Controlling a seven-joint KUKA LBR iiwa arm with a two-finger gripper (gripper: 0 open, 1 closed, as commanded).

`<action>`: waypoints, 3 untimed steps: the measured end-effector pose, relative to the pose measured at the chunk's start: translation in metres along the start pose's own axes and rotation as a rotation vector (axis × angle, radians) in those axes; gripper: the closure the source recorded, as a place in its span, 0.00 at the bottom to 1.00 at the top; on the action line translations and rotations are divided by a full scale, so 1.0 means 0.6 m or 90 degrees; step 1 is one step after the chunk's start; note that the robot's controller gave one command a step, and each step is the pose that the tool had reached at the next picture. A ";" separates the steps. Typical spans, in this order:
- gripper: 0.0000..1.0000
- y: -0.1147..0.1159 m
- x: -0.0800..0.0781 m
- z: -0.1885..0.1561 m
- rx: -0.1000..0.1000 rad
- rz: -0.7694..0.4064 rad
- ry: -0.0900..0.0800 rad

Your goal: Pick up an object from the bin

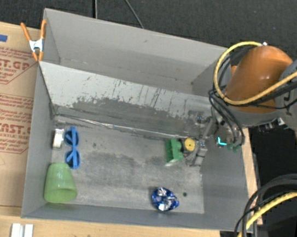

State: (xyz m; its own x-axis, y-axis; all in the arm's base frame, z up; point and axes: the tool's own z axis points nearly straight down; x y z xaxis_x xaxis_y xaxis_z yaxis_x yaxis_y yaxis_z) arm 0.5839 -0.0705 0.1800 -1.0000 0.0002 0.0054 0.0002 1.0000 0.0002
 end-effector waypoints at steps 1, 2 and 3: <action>0.00 -0.022 0.027 0.184 -0.001 0.289 -0.005; 0.00 0.029 0.026 0.182 0.000 0.256 -0.007; 0.00 0.055 0.020 0.182 0.000 0.213 -0.007</action>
Offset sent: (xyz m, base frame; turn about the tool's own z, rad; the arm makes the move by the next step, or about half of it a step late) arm -0.0174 -0.0130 -0.1100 0.4540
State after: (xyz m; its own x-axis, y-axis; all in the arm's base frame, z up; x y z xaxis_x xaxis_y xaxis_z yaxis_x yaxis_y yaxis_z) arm 0.5711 -0.0374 0.0711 -0.9447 0.3280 -0.0061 0.3280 0.9447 -0.0001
